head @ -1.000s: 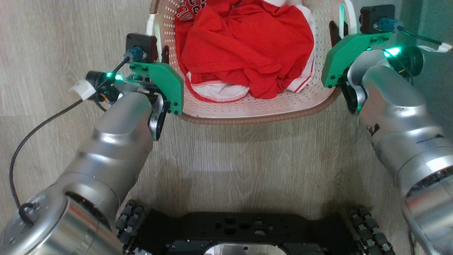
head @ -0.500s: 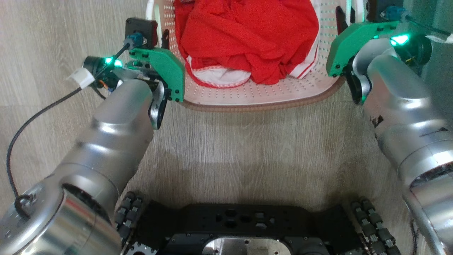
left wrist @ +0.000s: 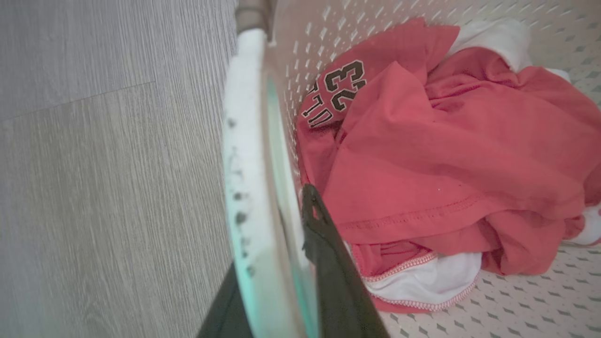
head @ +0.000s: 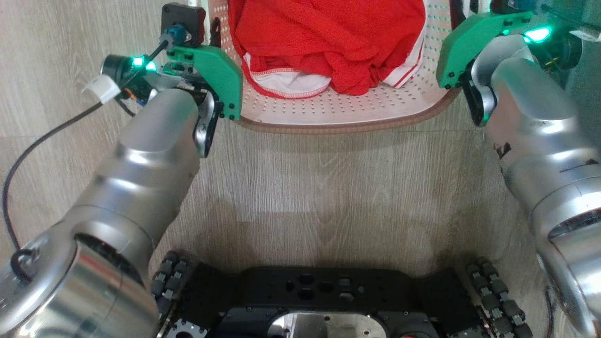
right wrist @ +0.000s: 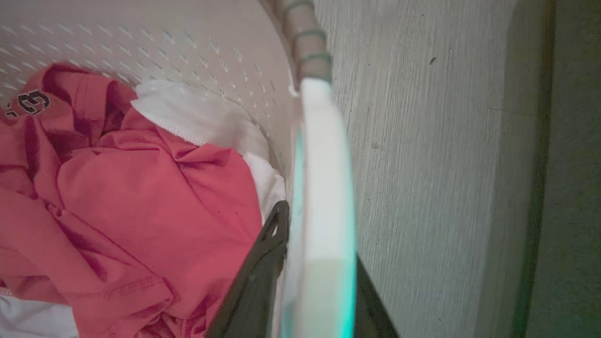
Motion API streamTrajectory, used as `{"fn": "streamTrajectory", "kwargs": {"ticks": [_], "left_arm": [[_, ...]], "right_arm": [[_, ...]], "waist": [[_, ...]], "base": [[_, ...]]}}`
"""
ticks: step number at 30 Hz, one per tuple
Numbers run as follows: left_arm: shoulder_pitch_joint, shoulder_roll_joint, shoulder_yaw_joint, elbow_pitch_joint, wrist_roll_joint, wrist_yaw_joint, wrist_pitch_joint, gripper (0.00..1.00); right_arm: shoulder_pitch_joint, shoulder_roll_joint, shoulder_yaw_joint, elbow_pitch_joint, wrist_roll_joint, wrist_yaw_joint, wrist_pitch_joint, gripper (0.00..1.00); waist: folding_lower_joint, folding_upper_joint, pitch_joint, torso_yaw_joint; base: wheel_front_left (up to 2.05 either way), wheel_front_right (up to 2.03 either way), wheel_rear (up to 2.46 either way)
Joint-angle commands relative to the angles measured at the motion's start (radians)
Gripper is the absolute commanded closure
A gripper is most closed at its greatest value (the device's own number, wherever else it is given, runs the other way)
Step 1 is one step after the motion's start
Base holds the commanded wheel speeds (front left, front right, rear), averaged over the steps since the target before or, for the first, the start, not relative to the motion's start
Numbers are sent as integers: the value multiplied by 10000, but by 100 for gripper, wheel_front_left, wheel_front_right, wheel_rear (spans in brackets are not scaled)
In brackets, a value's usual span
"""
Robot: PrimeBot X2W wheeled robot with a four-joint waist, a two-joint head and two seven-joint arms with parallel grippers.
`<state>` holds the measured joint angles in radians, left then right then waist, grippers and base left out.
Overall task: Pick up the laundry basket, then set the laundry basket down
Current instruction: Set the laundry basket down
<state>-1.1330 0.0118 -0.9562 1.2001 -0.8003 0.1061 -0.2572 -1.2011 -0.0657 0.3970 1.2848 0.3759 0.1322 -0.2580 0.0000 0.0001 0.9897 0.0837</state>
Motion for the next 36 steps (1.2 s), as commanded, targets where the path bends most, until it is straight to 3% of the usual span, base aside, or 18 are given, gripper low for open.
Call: {"fn": "streamTrajectory", "kwargs": {"ticks": [1,2,3,4,5,6,16,22,32,36], "left_arm": [[-25,384,121,33,207,40,-45,73],[-21,384,170,47,203,69,-45,56],[-10,384,209,55,199,82,-45,51],[-4,384,258,50,192,108,-45,24],[6,384,313,32,184,132,-45,6],[24,384,386,8,165,157,-45,0],[318,535,1249,-554,533,431,-45,0],[950,723,2437,-1752,992,512,-45,0],[2823,826,4719,-4246,2790,423,-45,0],[4185,719,5788,-5655,3897,-5,-45,0]], "right_arm": [[379,137,10,-93,-233,-15,-37,65],[389,140,-49,-118,-293,-15,-37,59],[401,143,-114,-154,-353,-15,-37,51],[417,145,-182,-188,-409,-15,-37,13],[433,146,-257,-234,-461,-15,-37,0],[450,148,-335,-292,-513,-15,-37,0],[834,153,-823,-1283,-969,-15,-38,0],[1419,153,-1312,-2560,-1365,-15,-38,0],[2700,154,-1613,-4383,-1475,-15,-38,0],[3623,154,-1570,-5313,-1309,-15,-38,0]], "waist": [[0,-1,3,-8],[0,-1,2,-14],[0,-1,1,-19],[0,-1,-4,-20],[0,-1,-11,-22],[0,-1,-21,-23],[0,-1,-466,-74],[0,-1,-1176,-153],[0,-1,-2823,-299],[0,-1,-3953,-415]], "base": [[0,0,0],[0,0,0],[0,0,0],[0,0,0],[0,0,0],[0,0,0],[0,0,0],[0,0,0],[0,0,0],[0,0,0]]}}
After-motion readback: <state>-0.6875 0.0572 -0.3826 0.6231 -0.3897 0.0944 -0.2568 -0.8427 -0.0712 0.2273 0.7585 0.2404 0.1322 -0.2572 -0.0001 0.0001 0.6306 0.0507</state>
